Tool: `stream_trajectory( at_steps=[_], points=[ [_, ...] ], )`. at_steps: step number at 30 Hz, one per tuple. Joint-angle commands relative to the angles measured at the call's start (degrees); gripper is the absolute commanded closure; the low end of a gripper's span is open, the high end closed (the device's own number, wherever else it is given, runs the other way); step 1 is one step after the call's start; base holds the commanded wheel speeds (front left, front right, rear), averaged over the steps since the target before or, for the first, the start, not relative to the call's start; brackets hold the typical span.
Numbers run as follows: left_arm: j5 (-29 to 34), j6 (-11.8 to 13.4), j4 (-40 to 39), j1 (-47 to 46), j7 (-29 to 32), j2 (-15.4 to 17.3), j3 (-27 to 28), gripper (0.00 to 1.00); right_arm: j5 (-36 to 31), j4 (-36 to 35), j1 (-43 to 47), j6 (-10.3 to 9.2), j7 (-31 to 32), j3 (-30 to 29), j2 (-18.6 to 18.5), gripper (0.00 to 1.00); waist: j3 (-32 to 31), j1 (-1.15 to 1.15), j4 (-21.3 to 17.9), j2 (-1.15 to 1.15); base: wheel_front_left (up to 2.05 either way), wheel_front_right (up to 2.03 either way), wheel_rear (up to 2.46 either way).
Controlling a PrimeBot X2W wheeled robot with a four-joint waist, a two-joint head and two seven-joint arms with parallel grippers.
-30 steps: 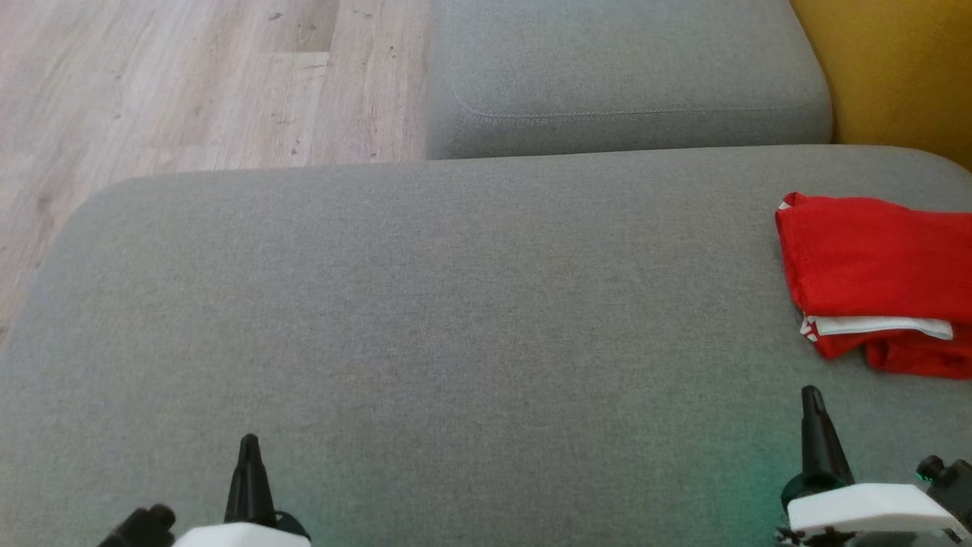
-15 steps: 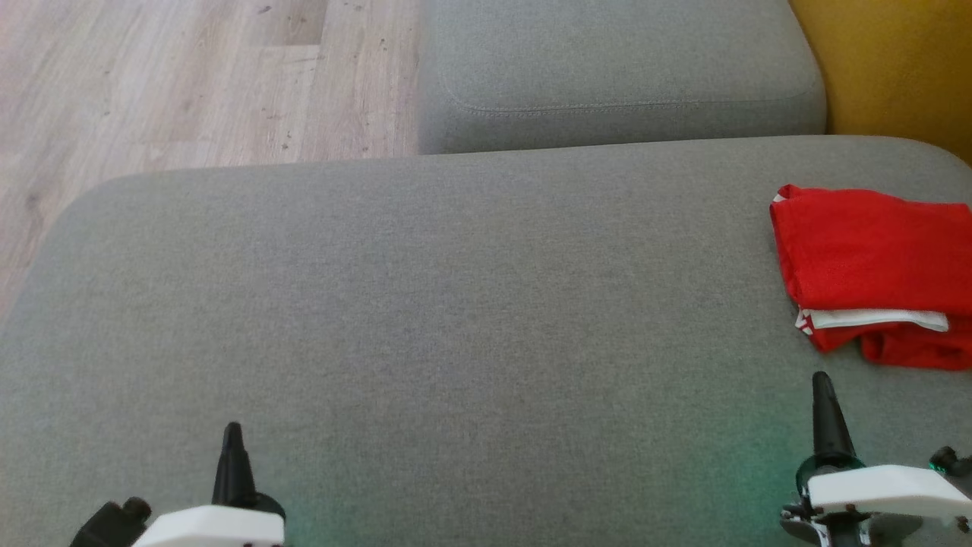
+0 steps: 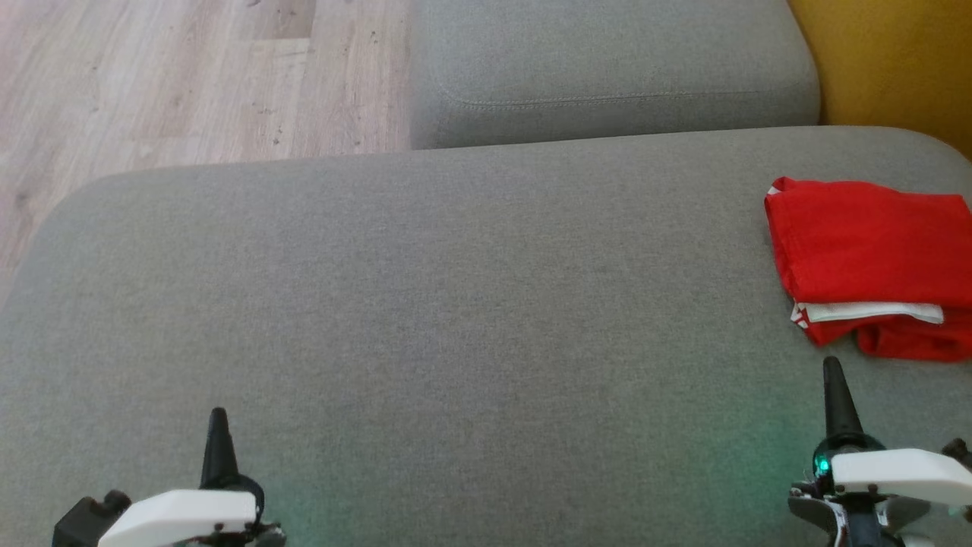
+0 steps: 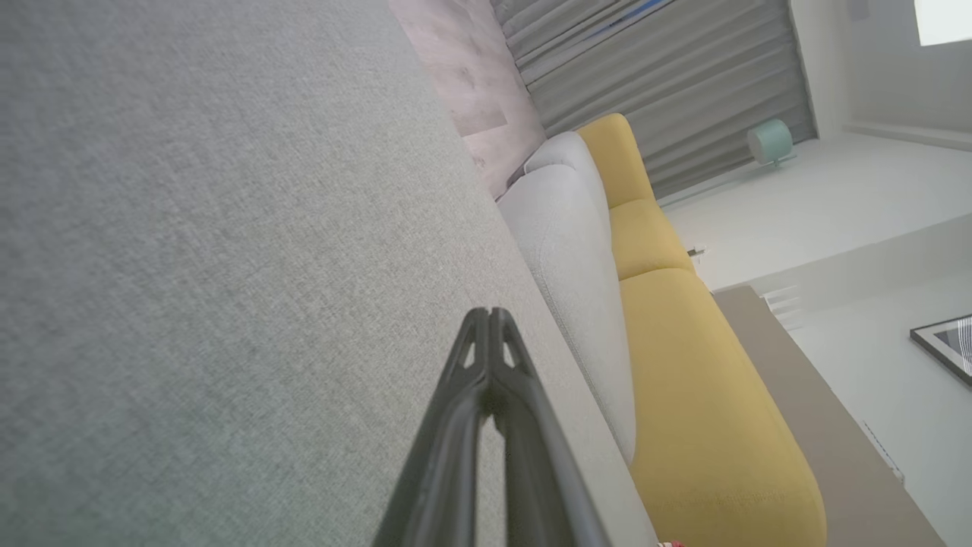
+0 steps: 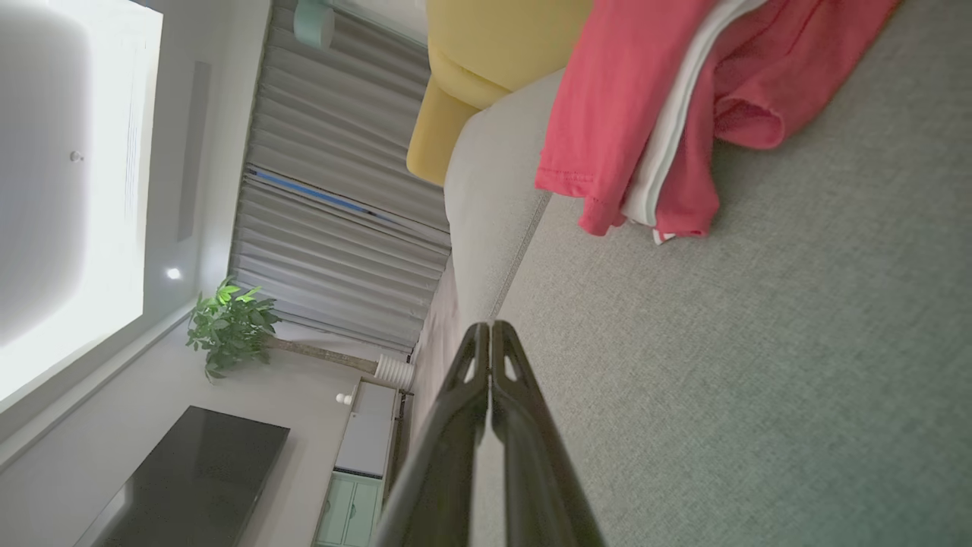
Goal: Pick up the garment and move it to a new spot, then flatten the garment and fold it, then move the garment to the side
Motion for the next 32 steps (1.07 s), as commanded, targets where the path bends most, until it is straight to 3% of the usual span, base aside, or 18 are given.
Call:
stream_trajectory(
  at_steps=[1, 32],
  points=[
    [-1.6, -0.8, -1.3, -3.4, 0.4, 0.7, 1.9, 1.00, 1.7, -1.5, -3.4, -0.03, 0.5, 0.6, -1.4, 1.00, 0.1, 0.00, -0.1, 0.00, 0.00, 0.00, 0.00],
    [-21.8, -4.5, 0.6, -8.1, 5.5, 0.5, 7.2, 1.00, 21.4, 0.0, -8.3, -0.04, 5.5, -2.1, -1.4, 1.00, 1.5, 0.00, -1.7, 0.00, 0.00, 0.00, 0.00]
  ],
)
